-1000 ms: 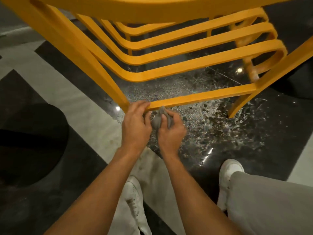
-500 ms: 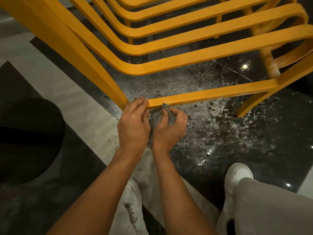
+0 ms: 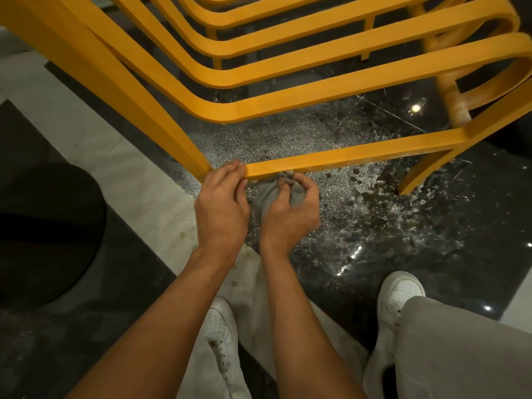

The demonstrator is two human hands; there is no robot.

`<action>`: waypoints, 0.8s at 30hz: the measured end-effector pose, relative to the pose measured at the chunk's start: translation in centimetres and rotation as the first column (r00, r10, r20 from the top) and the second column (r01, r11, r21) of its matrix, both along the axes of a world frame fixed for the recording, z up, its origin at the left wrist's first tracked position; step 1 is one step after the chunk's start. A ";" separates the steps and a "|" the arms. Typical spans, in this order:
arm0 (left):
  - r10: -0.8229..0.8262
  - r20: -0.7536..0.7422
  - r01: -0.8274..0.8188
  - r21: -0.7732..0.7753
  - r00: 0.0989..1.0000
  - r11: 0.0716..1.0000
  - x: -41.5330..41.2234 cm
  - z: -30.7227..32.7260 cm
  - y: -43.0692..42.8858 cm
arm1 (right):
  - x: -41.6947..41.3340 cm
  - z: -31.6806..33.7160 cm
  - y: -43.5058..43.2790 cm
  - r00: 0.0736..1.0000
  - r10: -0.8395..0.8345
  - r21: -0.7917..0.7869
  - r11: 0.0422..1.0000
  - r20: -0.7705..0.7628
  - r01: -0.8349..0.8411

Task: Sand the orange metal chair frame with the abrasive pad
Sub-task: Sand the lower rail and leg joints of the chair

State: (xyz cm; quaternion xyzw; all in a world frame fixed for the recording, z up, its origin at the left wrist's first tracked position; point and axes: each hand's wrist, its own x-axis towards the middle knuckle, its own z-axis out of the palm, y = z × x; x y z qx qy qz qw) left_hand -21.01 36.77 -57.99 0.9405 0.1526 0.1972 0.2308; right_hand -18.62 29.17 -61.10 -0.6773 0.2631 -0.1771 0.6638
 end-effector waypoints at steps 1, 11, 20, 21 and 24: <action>-0.005 0.003 0.005 -0.008 1.000 1.000 0.0 0.0 0.1 | 0.0 -0.1 0.1 1.000 -0.006 0.009 1.000 -0.001 0.006; -0.015 -0.038 0.014 -0.018 0.999 1.000 -0.2 0.1 -0.2 | 0.3 -0.3 -0.5 1.000 0.007 0.017 1.000 -0.028 -0.006; -0.003 -0.046 0.002 -0.028 0.999 1.000 -0.2 0.1 -0.4 | 0.6 -0.1 -1.1 1.000 0.008 -0.003 1.000 -0.024 -0.008; 0.001 -0.045 -0.002 -0.023 0.999 1.000 -0.1 0.1 -0.4 | 0.7 -0.2 -1.2 1.000 -0.003 0.005 1.000 -0.016 0.003; -0.001 -0.043 0.000 -0.017 0.999 1.000 -0.2 0.2 -0.6 | -0.1 0.3 -0.4 0.996 0.091 -0.084 0.992 -0.016 -0.092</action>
